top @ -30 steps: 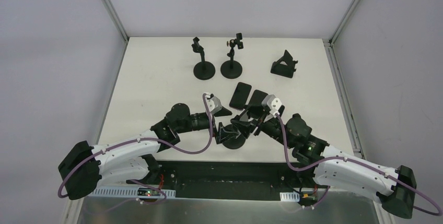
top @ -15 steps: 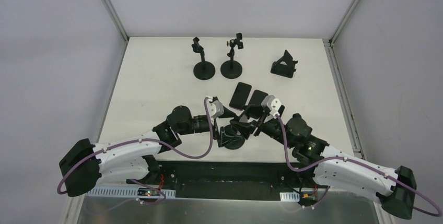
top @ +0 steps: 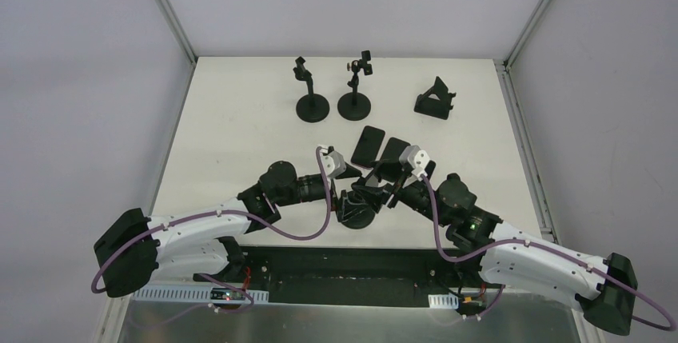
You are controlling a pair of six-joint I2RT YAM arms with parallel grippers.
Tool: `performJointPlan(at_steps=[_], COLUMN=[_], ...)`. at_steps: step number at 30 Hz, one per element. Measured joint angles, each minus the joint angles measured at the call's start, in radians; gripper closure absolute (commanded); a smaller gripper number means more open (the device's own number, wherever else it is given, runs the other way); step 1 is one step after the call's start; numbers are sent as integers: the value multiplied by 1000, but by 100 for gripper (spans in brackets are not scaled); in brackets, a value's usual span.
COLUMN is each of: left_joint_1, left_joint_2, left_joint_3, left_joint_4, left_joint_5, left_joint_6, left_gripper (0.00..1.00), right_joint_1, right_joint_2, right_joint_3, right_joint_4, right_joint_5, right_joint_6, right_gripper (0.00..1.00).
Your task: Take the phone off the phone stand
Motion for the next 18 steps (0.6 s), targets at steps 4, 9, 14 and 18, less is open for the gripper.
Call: performJointPlan(at_steps=[4,9,14,18], left_joint_1=[0,-6,-6,-7], left_joint_2=[0,4,19,23], left_joint_3=[13,16,16,16], left_joint_4=[13,14,20,21], left_joint_5=[-10,-15,-14,-13], left_joint_6=[1,-1,-8,-17], left_gripper=[6,13,35,56], right_joint_1=[0,-3,-4,-5], right_joint_2=[3,3,3,3], right_joint_3=[0,0,0,0], right_joint_4=[3,3,2,1], right_joint_5=[2,3,10,21], right_joint_6=[1,3,4,5], right_gripper=[100,100,100,100])
